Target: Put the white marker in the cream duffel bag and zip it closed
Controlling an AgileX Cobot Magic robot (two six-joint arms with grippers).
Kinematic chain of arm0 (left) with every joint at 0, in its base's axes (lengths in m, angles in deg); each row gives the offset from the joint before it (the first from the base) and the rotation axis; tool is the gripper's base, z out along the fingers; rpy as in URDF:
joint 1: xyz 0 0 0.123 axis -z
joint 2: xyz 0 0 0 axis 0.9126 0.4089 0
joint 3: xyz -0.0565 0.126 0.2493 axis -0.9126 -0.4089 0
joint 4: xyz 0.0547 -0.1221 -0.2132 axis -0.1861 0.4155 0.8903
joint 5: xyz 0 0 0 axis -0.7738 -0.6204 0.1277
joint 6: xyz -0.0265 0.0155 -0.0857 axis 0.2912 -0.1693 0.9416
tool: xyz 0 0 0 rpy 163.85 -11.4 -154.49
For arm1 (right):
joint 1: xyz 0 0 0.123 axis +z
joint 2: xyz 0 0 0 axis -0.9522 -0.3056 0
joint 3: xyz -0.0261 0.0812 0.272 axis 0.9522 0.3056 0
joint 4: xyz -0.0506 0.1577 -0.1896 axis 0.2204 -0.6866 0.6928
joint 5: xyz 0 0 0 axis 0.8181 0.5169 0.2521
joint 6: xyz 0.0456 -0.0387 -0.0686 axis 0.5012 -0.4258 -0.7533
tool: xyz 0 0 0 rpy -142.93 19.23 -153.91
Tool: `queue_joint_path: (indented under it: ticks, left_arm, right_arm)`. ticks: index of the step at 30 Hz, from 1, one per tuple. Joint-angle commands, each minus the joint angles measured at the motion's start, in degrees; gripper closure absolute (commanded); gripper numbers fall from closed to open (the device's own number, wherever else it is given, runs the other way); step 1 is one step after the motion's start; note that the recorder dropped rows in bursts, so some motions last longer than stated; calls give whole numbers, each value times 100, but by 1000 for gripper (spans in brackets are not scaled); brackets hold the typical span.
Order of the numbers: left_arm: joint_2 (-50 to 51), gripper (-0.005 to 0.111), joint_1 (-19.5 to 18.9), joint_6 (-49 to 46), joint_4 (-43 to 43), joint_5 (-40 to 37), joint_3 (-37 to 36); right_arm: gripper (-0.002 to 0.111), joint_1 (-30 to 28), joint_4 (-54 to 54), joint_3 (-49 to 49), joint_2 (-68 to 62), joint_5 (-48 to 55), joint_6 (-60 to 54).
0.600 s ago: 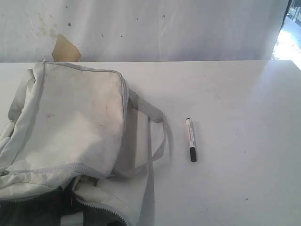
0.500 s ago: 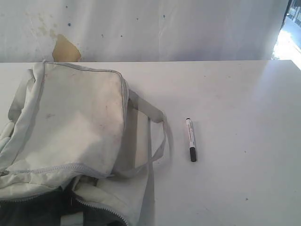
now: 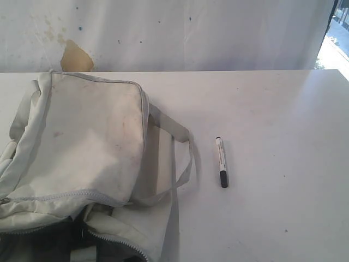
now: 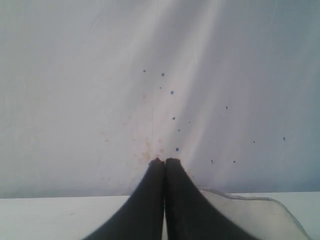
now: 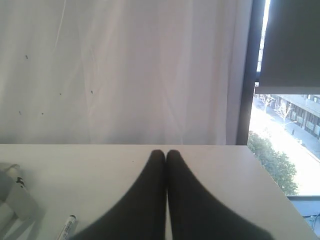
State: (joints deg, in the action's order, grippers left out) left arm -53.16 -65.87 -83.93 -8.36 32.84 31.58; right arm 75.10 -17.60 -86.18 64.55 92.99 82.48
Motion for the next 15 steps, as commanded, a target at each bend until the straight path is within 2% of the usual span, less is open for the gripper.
queue_joint_path:
  ticks: [1,4,9,13,15]
  left_arm:
    - [-8,107,22,-6,30,-512,406]
    - [-8,107,22,11,46,-1275,866]
    - [80,107,22,11,46,-1773,1371]
    - [708,107,22,11,46,-2434,1985]
    - [1100,107,22,0,29,-2517,2195]
  right_arm:
    - [108,-5,-63,-439,24,426,60]
    - [108,-5,-75,-716,24,427,62]
    - [108,-5,-75,-990,24,503,145]
    - [108,-5,-75,-1279,-394,355,145]
    - [108,-5,-75,-1482,-929,476,158]
